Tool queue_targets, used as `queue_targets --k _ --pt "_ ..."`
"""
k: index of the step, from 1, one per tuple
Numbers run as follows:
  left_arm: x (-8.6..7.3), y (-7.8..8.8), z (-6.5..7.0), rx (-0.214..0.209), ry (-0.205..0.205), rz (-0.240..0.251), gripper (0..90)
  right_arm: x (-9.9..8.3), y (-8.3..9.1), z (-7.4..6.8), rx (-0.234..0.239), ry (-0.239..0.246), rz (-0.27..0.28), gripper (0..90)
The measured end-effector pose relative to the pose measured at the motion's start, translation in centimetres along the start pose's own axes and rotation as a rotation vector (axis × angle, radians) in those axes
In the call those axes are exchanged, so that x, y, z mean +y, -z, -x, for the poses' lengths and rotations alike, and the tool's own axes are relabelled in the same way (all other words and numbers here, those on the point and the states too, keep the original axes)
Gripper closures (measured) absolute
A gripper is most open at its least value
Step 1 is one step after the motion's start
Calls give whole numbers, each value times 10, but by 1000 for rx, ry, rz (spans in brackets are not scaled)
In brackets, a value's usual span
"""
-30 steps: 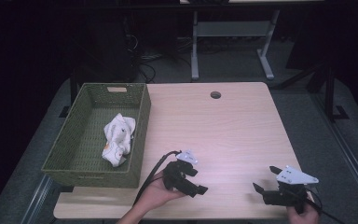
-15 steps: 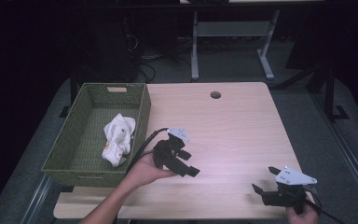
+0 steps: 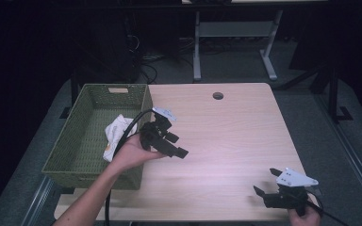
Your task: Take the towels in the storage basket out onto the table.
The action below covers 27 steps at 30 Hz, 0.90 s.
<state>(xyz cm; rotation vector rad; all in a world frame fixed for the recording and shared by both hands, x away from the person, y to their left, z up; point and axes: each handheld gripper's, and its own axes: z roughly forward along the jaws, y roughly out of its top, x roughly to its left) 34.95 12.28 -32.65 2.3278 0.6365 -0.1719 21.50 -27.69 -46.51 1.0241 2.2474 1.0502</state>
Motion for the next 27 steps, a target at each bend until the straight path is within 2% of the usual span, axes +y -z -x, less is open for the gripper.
queue_targets --k 5,15,20,24,25,27 --pt "0 15 -9 3 25 8 228 0 -1 0 1 4 1 135" --pt "-5 41 -19 28 36 6 240 0 -2 0 3 5 -6 135" --pt "-11 58 -29 63 70 31 238 0 -1 0 2 6 -5 135" --pt "-19 71 -41 67 113 59 242 0 -2 -1 6 3 -9 135" --pt "-19 71 -41 67 113 59 243 0 -1 -1 6 3 -9 135" --pt "-26 80 -49 75 141 71 247 0 -2 -1 6 5 -8 135"
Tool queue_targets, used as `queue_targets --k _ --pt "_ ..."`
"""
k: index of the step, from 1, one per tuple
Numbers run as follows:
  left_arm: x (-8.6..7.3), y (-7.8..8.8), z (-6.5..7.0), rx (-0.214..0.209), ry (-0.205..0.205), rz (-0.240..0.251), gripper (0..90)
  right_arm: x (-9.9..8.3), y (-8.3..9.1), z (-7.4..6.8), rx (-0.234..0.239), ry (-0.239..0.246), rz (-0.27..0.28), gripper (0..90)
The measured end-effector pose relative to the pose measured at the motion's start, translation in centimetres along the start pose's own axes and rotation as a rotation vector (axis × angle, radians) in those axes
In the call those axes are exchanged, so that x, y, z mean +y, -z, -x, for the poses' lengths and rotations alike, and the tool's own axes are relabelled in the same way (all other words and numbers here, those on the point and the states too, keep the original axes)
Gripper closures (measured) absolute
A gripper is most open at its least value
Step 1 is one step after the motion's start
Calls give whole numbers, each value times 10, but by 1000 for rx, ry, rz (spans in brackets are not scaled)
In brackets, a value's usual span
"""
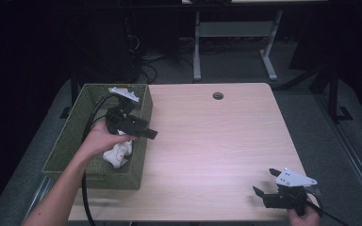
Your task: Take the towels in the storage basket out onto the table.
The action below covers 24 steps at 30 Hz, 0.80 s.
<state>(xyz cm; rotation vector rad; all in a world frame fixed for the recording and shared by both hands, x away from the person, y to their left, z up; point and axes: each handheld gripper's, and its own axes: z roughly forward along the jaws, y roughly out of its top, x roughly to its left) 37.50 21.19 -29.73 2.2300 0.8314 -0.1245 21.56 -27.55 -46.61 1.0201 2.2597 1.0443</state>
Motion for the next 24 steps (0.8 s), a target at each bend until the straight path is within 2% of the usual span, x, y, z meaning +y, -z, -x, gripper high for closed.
queue_targets --k 6,9,10,12,24 --pt "-12 15 -19 31 61 24 248 0 -2 0 3 9 -2 135" --pt "-17 19 -26 48 77 27 248 0 -1 0 4 11 -2 135" --pt "-21 24 -32 58 100 39 248 0 -1 0 4 12 -3 135" --pt "-24 26 -36 65 115 47 249 0 -2 0 4 12 -6 135" --pt "-49 31 -65 149 197 16 251 0 -2 -1 7 10 -12 135"
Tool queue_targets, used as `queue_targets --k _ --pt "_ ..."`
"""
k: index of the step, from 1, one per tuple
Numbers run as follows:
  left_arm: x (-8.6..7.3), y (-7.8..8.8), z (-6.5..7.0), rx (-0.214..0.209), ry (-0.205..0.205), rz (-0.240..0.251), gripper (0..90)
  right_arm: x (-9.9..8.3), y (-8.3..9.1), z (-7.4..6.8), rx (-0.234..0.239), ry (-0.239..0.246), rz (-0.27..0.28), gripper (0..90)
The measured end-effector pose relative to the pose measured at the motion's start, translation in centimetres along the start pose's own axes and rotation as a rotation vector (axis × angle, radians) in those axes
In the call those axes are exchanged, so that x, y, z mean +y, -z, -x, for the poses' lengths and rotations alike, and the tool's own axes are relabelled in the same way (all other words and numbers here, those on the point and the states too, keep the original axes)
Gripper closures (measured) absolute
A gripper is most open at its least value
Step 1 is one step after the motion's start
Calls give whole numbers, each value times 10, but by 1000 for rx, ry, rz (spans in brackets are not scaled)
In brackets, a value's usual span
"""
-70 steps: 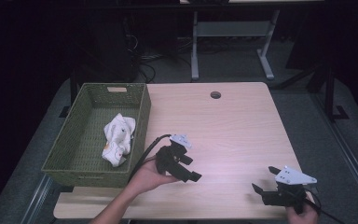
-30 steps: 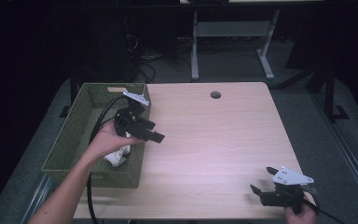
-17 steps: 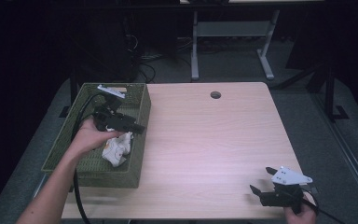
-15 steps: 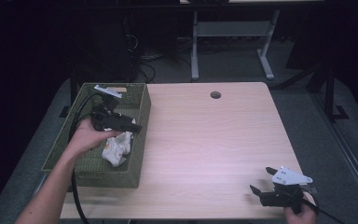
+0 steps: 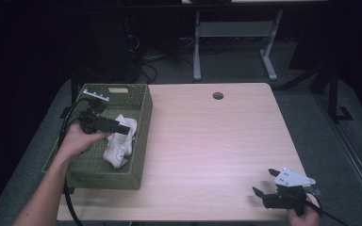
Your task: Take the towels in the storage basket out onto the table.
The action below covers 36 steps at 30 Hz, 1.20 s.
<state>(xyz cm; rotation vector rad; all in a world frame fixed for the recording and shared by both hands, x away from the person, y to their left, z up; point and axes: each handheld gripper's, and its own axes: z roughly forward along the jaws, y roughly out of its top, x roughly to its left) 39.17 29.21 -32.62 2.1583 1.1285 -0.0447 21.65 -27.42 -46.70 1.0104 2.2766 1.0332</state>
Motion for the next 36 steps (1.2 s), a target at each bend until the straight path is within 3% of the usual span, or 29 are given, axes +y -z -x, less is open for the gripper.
queue_targets --k 9,16,17,24,33,36 --pt "-15 -6 -23 75 73 -42 252 0 0 0 3 3 -2 136" --pt "-19 -19 -30 136 86 -102 271 -1 0 0 5 8 -2 135" --pt "-20 -26 -33 160 94 -128 281 -2 0 0 7 1 -3 135" --pt "-19 -44 -38 224 75 -241 347 -2 1 2 2 4 1 135" --pt "-23 -58 -41 268 73 -306 478 -2 1 1 -1 6 -1 135" --pt "-25 -62 -43 288 88 -324 471 -2 1 1 -1 4 -2 135"
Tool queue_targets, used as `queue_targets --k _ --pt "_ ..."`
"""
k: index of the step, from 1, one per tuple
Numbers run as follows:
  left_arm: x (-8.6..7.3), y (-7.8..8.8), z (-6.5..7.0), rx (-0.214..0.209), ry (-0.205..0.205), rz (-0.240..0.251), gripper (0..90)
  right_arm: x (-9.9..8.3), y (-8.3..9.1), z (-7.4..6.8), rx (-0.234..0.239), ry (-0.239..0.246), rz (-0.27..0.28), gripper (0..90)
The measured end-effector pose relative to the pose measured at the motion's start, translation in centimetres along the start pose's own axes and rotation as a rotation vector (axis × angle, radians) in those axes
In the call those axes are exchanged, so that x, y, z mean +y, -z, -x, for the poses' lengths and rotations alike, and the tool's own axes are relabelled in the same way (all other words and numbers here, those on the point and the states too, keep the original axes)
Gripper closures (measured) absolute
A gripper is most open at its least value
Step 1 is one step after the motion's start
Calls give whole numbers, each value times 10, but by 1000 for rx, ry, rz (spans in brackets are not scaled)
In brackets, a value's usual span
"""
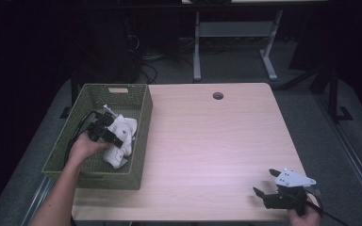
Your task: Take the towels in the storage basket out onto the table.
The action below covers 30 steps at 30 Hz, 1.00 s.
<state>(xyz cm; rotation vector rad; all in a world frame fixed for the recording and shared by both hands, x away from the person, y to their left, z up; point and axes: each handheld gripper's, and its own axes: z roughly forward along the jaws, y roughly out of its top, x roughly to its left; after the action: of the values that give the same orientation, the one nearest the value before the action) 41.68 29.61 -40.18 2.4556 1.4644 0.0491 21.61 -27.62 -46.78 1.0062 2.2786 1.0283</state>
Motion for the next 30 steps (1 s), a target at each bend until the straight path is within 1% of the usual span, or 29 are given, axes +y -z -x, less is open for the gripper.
queue_targets --k 1,2,5,9,10,11,14,17,20,24,25,30 --pt "0 -1 0 3 4 0 471 0 0 0 0 1 1 135" --pt "0 -2 0 9 0 -8 478 0 0 0 -2 1 1 136" --pt "0 -5 1 14 1 -20 515 0 -1 0 -2 1 -1 135" --pt "-1 -8 2 30 -15 -51 578 0 -1 0 -2 1 -4 136" --pt "-1 -9 3 32 -9 -51 591 0 -1 0 -2 1 -4 136" --pt "-1 -9 2 33 -24 -65 606 0 -1 0 -3 1 -5 136" --pt "-1 -10 3 35 -23 -70 637 0 -2 -1 -3 -2 -8 136" --pt "-1 -11 2 41 -24 -73 663 1 -1 -1 -4 -8 6 135" --pt "-1 -12 2 42 -26 -79 692 1 -1 -1 -7 -9 4 135" --pt "-2 -13 2 39 -26 -81 735 1 -2 -1 -7 -8 3 135" --pt "-2 -13 2 36 -20 -82 747 1 -2 -1 -9 -10 3 135" --pt "-3 -12 0 26 -21 -83 768 1 -1 -1 -10 -12 3 135"
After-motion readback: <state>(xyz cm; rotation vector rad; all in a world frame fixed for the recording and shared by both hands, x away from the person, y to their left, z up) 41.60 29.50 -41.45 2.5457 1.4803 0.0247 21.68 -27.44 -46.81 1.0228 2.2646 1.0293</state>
